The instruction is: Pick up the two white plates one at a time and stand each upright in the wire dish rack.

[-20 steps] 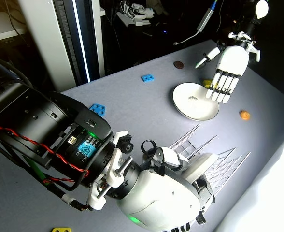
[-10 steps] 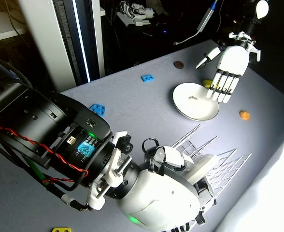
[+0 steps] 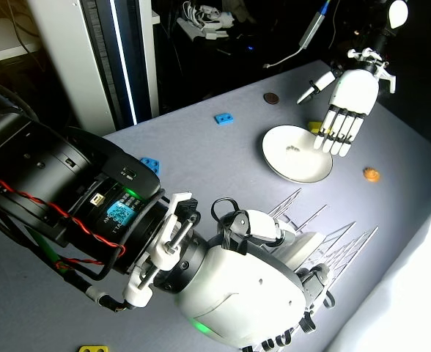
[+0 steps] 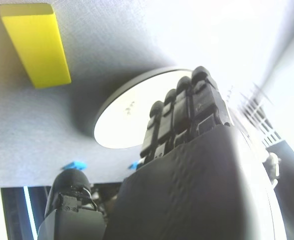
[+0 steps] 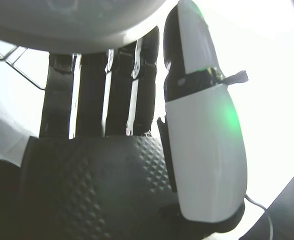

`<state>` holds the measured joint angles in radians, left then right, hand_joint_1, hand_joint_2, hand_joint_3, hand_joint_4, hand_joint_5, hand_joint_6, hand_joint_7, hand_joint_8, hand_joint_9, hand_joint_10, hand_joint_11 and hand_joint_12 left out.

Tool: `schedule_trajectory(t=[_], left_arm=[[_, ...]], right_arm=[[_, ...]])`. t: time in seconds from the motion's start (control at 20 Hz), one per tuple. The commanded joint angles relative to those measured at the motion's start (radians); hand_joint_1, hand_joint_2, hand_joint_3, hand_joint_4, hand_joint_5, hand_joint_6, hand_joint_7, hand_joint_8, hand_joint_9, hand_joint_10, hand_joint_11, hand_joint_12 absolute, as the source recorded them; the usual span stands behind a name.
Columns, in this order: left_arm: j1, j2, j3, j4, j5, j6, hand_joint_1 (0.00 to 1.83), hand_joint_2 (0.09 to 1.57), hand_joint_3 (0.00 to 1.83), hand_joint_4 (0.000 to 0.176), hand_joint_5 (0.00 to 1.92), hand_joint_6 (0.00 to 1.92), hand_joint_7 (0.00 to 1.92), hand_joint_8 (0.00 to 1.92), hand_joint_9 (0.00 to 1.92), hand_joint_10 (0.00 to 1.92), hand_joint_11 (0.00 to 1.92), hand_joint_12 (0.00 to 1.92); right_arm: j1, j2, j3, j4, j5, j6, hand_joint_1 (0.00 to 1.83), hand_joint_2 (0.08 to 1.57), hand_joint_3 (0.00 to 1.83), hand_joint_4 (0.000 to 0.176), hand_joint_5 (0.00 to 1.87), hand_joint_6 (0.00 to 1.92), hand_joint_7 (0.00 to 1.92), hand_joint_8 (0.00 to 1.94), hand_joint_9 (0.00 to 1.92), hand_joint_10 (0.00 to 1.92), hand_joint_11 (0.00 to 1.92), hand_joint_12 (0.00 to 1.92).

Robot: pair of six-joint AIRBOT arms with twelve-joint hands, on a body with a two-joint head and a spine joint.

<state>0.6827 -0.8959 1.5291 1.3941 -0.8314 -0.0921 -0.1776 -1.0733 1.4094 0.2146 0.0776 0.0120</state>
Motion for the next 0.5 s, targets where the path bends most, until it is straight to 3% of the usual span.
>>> schedule_trajectory(t=[0.0,0.25,0.45], left_arm=[[0.004,0.000,0.009,-0.056,-0.025,-0.003,0.00,1.07,0.00,0.000,0.00,0.00,0.00,0.00,0.00,0.00,0.00,0.00],[0.021,-0.005,0.013,-0.056,-0.019,-0.004,0.00,1.08,0.00,0.000,0.00,0.00,0.00,0.00,0.00,0.00,0.00,0.00],[0.033,-0.009,0.017,-0.056,-0.015,-0.004,0.00,1.08,0.00,0.000,0.00,0.00,0.00,0.00,0.00,0.00,0.00,0.00]], right_arm=[[0.017,0.010,-0.001,0.013,0.128,0.010,1.23,1.03,0.00,0.000,0.87,0.02,0.95,0.00,0.94,0.01,0.54,1.06],[0.031,0.013,-0.004,0.001,0.209,-0.027,1.19,1.04,0.00,0.000,0.83,0.01,0.90,0.01,0.89,0.01,0.46,1.10],[0.033,0.013,-0.010,-0.096,0.314,-0.027,1.18,1.03,0.00,0.000,0.82,0.00,0.90,0.00,0.88,0.00,0.48,1.06]])
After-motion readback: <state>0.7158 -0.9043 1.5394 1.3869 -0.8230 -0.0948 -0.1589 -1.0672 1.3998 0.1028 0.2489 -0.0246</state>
